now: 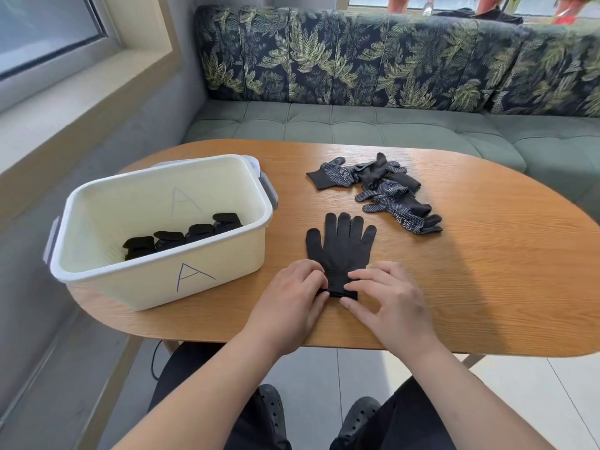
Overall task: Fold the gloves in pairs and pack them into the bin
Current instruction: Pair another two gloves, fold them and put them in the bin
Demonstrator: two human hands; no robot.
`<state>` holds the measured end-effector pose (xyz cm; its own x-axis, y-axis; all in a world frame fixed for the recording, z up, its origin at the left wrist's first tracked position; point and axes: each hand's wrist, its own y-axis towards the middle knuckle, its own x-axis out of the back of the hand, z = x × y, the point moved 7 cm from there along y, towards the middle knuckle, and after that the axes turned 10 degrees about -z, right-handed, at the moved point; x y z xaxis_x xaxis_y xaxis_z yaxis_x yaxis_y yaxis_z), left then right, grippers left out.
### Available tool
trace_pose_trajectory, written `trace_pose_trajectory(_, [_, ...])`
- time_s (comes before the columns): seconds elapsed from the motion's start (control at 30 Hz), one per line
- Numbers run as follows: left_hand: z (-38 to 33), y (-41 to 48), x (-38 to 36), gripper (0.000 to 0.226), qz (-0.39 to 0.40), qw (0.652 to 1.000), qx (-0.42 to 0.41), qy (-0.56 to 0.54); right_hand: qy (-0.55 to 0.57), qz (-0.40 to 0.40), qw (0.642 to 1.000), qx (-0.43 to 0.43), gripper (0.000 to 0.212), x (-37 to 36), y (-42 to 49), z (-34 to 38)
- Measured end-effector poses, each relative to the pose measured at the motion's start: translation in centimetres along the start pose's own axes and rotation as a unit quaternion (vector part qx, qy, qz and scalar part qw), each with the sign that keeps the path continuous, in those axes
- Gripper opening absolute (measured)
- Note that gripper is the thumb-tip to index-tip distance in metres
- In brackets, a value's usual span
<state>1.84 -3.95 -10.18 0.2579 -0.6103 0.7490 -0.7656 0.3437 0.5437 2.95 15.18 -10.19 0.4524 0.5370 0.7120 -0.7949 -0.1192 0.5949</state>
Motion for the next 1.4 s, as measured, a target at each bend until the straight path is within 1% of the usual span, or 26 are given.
trace_pose_trajectory(0.13, [-0.3, -0.1, 0.2, 0.011, -0.015, 1.0, -0.017, 0.017, -0.019, -0.022, 0.999, 0.015, 0.014, 0.2, -0.1, 0.5])
trace_pose_trajectory(0.27, [-0.4, -0.1, 0.1, 0.03, -0.006, 0.999, -0.024, 0.026, -0.021, -0.035, 0.999, 0.025, 0.012, 0.7, -0.2, 1.0])
trace_pose_trajectory(0.3, [-0.4, -0.2, 0.2, 0.031, -0.005, 0.999, -0.024, 0.025, -0.021, -0.036, 0.999, 0.026, 0.013, 0.8, -0.2, 1.1])
trace_pose_trajectory(0.4, [-0.5, -0.3, 0.4, 0.02, -0.01, 0.999, -0.03, 0.022, -0.015, -0.036, 0.999, 0.038, 0.014, 1.2, -0.2, 1.7])
trace_pose_trajectory(0.5, [-0.6, -0.5, 0.6, 0.016, -0.015, 0.999, -0.034, 0.03, -0.011, -0.011, 0.999, 0.047, 0.019, 1.2, -0.1, 2.0])
trace_pose_trajectory(0.57, [-0.7, -0.5, 0.6, 0.015, -0.016, 0.999, -0.026, 0.035, 0.001, 0.014, 0.999, 0.032, 0.026, 0.9, -0.1, 1.7])
trace_pose_trajectory(0.67, [-0.7, -0.4, 0.9, 0.013, -0.015, 0.999, -0.011, 0.03, 0.027, 0.02, 0.999, -0.02, 0.025, 0.7, -0.2, 0.7])
trace_pose_trajectory(0.73, [-0.5, -0.3, 1.2, 0.013, -0.022, 0.999, 0.026, 0.001, 0.071, 0.019, 0.993, -0.092, 0.025, 0.9, -0.2, -0.2])
trace_pose_trajectory(0.8, [0.2, -0.4, 1.3, 0.013, -0.028, 0.992, 0.105, -0.056, 0.111, 0.022, 0.982, -0.152, 0.027, 1.1, -0.1, -0.7])
trace_pose_trajectory(0.9, [0.9, -0.6, 1.0, 0.013, -0.03, 0.973, 0.191, -0.123, 0.131, 0.032, 0.974, -0.182, 0.03, 0.9, 0.1, -1.0])
trace_pose_trajectory(1.0, [1.7, -0.4, 0.6, 0.018, -0.025, 0.962, 0.233, -0.142, 0.152, 0.032, 0.967, -0.203, 0.03, 0.8, 0.2, -1.3])
trace_pose_trajectory(1.1, [2.1, -0.2, 0.3, 0.026, -0.018, 0.964, 0.233, -0.125, 0.15, 0.031, 0.969, -0.192, 0.035, 0.8, 0.2, -1.0])
trace_pose_trajectory(1.2, [1.7, 0.0, 0.3, 0.022, -0.02, 0.975, 0.201, -0.096, 0.145, 0.017, 0.974, -0.171, 0.039, 1.0, 0.4, -1.0])
trace_pose_trajectory(1.3, [1.5, 0.0, 0.1, 0.013, -0.04, 0.985, 0.152, -0.073, 0.095, 0.006, 0.988, -0.123, 0.027, 1.0, 0.4, -0.7])
trace_pose_trajectory(1.4, [1.1, -0.3, -0.1, 0.018, -0.065, 0.991, 0.116, -0.031, 0.011, -0.019, 0.998, -0.061, 0.015, 0.9, 0.0, 0.4])
